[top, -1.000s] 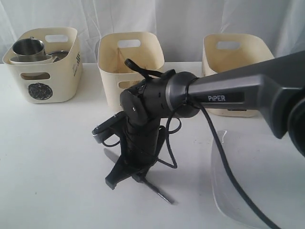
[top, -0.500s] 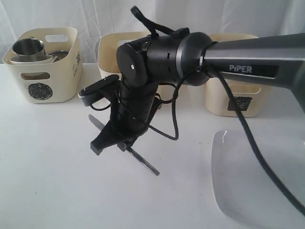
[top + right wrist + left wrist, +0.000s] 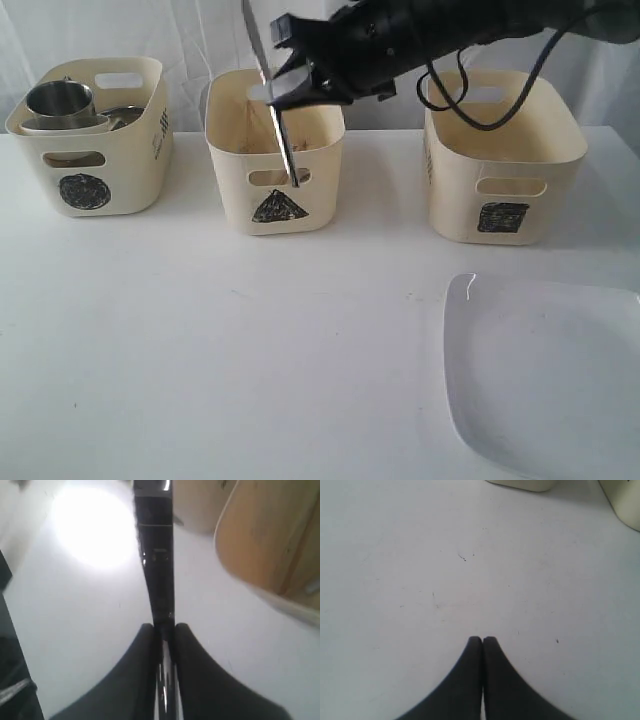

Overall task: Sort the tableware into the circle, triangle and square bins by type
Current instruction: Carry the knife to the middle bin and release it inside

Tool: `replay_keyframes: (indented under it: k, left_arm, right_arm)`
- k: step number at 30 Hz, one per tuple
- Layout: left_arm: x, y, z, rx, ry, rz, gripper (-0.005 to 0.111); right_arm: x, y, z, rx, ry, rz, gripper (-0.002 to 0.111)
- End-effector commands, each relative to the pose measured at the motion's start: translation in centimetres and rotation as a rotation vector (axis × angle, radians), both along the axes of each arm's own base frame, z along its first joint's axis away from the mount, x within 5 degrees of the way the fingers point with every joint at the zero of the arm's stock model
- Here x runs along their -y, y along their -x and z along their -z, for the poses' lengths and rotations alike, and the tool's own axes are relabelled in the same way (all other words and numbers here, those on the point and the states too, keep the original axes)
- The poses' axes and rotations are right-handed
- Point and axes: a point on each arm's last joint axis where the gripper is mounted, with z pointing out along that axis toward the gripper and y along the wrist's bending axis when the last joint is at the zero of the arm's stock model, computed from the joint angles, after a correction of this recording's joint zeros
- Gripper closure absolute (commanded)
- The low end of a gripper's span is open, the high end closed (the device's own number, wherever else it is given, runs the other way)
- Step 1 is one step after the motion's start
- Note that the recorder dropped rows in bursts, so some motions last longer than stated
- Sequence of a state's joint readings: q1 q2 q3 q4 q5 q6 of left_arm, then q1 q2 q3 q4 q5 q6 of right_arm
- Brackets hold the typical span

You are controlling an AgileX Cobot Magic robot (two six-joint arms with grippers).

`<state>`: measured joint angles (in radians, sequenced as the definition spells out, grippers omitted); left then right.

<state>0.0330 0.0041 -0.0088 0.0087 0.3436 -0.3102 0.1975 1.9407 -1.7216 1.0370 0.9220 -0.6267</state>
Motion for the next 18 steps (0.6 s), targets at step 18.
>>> replay_keyframes:
  k: [18]
  left_arm:
    - [0.1,0.2,0.6,-0.049,0.001,0.012,0.107]
  right_arm:
    - [1.3,-8.6,6.3,0.386,-0.165,0.209,0.107]
